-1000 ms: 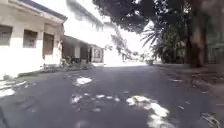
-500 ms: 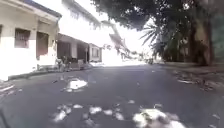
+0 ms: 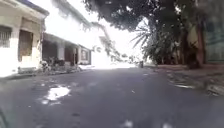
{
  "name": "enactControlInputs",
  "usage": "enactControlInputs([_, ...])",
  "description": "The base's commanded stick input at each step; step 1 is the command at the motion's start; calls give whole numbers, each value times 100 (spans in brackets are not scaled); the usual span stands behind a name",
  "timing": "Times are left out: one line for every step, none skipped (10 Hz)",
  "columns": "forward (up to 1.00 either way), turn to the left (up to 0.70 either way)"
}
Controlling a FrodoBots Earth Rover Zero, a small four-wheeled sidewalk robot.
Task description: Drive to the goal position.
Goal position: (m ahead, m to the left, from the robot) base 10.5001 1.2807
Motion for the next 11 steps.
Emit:
enactControlInputs([100, -28])
enactControlInputs([100, -28])
enactControlInputs([100, -28])
enactControlInputs([100, -28])
enactControlInputs([100, -28])
enactControlInputs([100, -28])
enactControlInputs([100, -13])
enactControlInputs([100, 12])
enactControlInputs([100, 12])
enactControlInputs([100, 12])
enactControlInputs([100, 12])
